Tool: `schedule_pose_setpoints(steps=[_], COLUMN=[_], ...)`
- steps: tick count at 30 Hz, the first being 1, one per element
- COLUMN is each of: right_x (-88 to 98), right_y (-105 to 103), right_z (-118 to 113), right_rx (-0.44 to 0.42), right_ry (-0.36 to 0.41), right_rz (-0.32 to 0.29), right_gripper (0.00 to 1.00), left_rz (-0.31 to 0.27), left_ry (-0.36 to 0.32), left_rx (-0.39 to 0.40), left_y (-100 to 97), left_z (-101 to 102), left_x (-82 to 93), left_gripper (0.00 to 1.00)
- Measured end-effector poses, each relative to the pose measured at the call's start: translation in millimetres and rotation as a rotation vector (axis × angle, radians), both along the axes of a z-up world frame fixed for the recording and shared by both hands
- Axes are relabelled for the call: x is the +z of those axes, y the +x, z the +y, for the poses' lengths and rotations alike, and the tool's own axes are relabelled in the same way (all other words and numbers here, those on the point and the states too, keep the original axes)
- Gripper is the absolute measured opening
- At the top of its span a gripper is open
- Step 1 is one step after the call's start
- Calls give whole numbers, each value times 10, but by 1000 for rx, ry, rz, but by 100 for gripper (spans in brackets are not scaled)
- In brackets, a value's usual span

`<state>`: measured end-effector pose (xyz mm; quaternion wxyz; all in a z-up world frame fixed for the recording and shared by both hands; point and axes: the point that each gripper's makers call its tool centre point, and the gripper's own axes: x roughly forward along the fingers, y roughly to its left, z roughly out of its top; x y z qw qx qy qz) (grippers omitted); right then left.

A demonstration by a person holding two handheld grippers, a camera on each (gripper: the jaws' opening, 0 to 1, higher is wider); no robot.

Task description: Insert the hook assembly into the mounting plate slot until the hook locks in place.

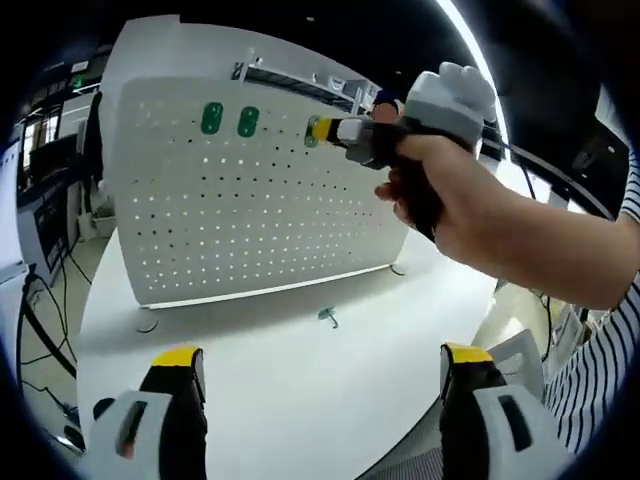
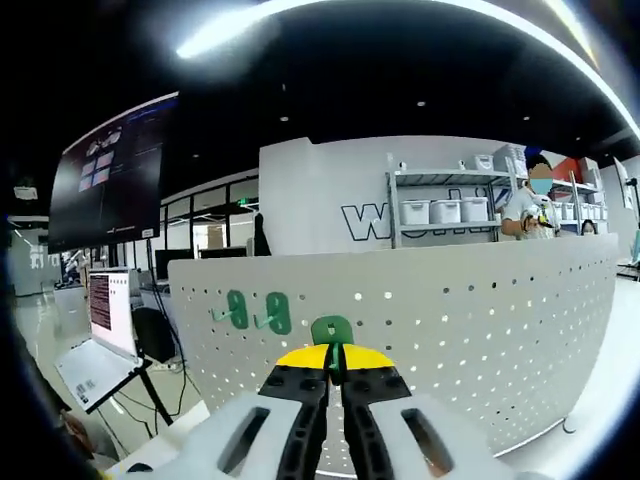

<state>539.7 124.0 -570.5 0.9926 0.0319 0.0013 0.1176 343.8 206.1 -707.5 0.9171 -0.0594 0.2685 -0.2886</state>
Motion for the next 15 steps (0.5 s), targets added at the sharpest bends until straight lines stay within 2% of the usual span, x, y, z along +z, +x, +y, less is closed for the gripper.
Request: schedule_pose_setpoints(steps=[9, 15], right_x=[112, 145], right_y=[277, 365], right_z=[57, 86], right_rx=[-24, -40], right_ry=[30, 22], right_rz=[-9, -17], right_gripper=[0, 0], left_rz=[12, 23], left_ry=[1, -2], left_rx=[1, 9], left_y=[71, 84], left_z=[26, 55], left_x=[-44, -88], left_gripper=[100, 100])
